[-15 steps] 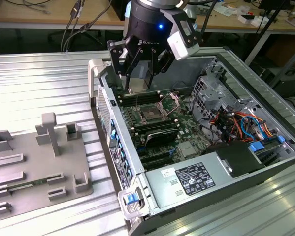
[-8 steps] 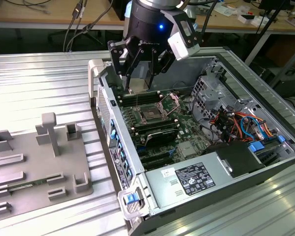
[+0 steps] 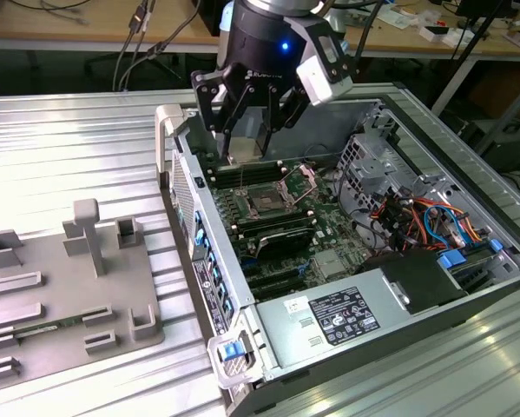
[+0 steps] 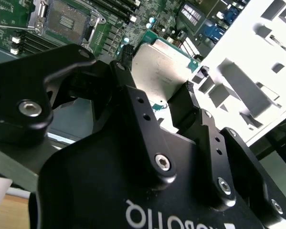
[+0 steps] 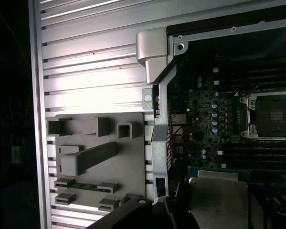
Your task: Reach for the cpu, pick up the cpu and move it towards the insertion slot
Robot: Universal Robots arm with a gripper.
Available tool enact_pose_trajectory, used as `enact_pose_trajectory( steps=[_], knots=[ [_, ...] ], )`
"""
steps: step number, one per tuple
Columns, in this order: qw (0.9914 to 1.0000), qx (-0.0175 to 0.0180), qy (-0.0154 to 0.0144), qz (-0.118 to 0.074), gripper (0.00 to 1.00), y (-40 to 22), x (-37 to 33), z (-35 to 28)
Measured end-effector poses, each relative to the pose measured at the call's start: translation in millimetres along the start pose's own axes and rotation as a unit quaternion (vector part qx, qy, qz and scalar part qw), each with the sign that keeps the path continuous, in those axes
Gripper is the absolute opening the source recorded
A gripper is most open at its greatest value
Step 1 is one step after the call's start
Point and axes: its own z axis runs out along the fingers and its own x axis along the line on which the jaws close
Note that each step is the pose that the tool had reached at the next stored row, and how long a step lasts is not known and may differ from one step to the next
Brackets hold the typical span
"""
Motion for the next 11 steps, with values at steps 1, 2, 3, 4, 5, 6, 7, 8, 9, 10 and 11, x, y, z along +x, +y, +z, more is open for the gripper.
enact_pose_trajectory(
  steps=[1,2,3,4,5,6,7,8,9,10,11],
  knots=[
    [1.0,0.0,0.0,0.0,0.55,0.7,-1.5,-0.1],
    [1.0,0.0,0.0,0.0,0.55,1.3,-2.8,-0.1],
    [1.0,0.0,0.0,0.0,0.55,2.2,-4.4,-0.1],
    [1.0,0.0,0.0,0.0,0.55,2.8,-5.7,-0.2],
    [1.0,-0.0001,0.0,0.0,0.55,3.8,-7.8,-0.2],
    [1.0,-0.0001,0.0,0.0,0.55,4.8,-9.8,-0.3],
    [1.0,0.0,0.0,0.0,0.55,5.7,-11.8,-0.4],
    [1.0,-0.0001,0.0,0.0,0.55,6.6,-13.0,-0.4],
    [1.0,-0.0001,0.0,0.0,0.55,7.7,-13.6,-0.4],
    [1.0,-0.0001,0.0,0.0,0.55,9.5,-14.3,-0.5],
    [1.0,0.0,0.0001,0.0,0.55,11.4,-15.1,-0.5]
  ],
)
